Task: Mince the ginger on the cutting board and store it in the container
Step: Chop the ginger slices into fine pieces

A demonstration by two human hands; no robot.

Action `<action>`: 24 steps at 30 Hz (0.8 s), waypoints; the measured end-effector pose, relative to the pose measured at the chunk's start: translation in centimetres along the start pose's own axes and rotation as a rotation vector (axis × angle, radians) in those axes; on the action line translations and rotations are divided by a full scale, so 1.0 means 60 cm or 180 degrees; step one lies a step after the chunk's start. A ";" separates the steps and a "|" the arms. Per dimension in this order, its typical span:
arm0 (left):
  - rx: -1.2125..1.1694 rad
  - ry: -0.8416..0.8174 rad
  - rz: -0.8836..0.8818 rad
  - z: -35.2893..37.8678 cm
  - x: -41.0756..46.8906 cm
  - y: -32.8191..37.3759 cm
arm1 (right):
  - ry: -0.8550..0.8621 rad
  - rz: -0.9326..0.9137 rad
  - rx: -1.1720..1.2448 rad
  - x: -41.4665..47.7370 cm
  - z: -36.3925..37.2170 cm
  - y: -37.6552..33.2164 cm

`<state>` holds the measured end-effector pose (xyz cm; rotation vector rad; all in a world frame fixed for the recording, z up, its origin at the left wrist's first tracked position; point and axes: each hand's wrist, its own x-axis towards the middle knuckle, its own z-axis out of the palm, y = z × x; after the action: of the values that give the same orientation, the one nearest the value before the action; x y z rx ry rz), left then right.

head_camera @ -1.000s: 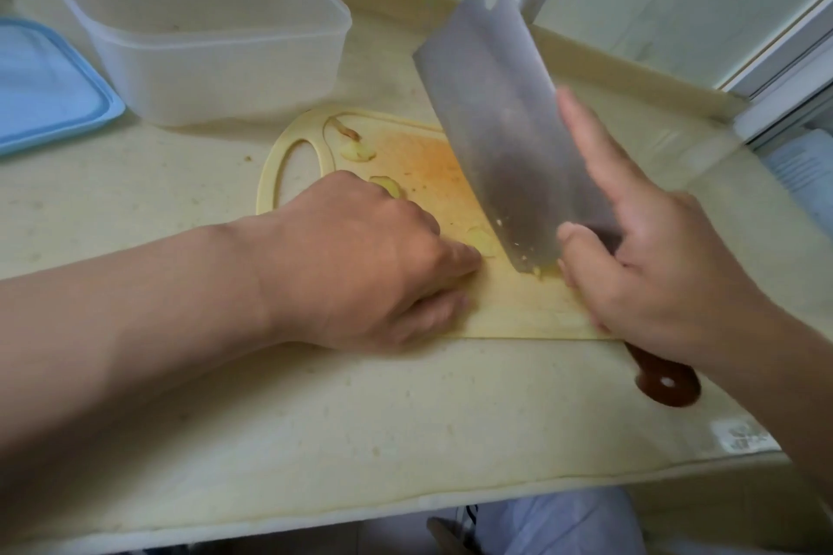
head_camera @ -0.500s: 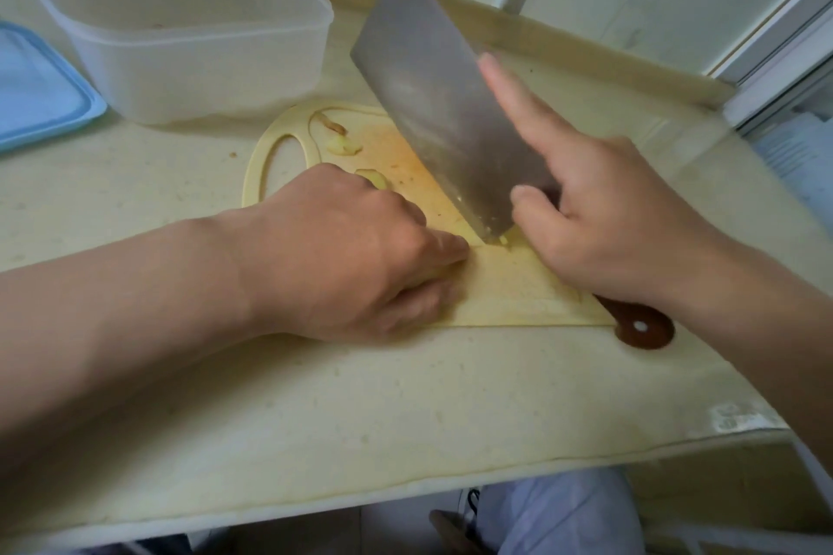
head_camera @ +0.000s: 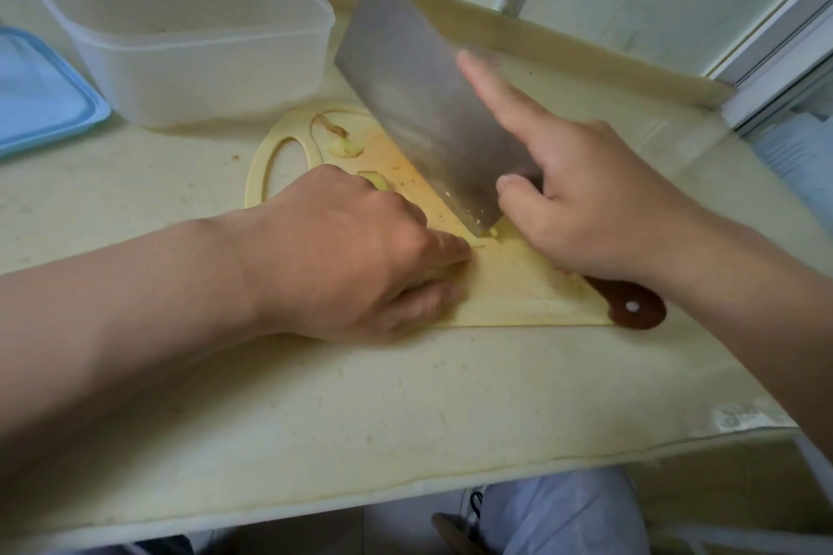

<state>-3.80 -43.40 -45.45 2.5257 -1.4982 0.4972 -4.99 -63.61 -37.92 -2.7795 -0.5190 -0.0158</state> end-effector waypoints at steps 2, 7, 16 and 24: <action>0.0055 0.0000 0.0007 0.001 -0.001 -0.001 | 0.0208 0.0036 0.0139 -0.036 0.004 0.009; 0.0051 -0.0044 0.0003 0.003 0.000 -0.001 | -0.0122 0.0013 0.0040 -0.058 -0.015 0.015; -0.0058 -0.0010 -0.0011 -0.004 0.000 0.001 | -0.0217 -0.0117 0.0040 -0.001 -0.007 0.004; -0.0003 0.0038 -0.0031 0.003 -0.001 -0.002 | -0.0558 -0.0115 -0.0085 -0.050 -0.026 0.013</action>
<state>-3.70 -43.38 -45.60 2.5236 -1.4808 0.5093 -7.43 -65.83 -36.88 -2.8124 -0.6161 0.2164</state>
